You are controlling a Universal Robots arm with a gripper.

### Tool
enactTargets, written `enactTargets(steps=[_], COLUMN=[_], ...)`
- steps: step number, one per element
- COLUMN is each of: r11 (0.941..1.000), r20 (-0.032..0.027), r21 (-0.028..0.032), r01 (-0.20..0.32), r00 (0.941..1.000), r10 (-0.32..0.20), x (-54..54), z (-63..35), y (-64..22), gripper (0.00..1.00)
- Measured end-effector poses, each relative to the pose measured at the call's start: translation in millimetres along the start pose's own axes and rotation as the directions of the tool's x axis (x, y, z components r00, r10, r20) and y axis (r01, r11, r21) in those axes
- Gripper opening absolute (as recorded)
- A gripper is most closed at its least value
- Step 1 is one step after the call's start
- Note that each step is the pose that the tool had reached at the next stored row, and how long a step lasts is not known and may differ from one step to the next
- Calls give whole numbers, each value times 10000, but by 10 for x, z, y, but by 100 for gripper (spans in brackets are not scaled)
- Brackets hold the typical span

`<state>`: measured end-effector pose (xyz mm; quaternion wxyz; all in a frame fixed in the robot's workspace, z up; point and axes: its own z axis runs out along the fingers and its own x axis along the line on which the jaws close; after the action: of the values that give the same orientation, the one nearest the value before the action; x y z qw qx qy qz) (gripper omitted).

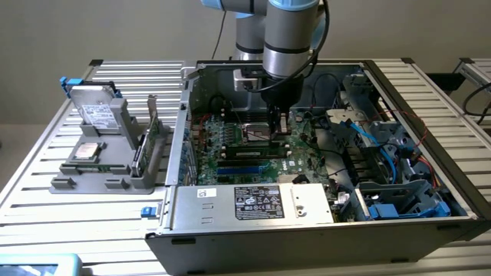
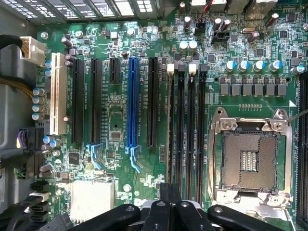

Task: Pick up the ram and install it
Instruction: 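Press down the ram until it locks into place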

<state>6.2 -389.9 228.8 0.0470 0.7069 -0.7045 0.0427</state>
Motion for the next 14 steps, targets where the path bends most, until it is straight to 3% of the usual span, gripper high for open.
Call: enactTargets(steps=[14], r11=[10000], r20=[0], r21=[3], r01=[1], r00=[10000], r10=[-1], x=[-5], z=[37], y=[-2], gripper=[11])
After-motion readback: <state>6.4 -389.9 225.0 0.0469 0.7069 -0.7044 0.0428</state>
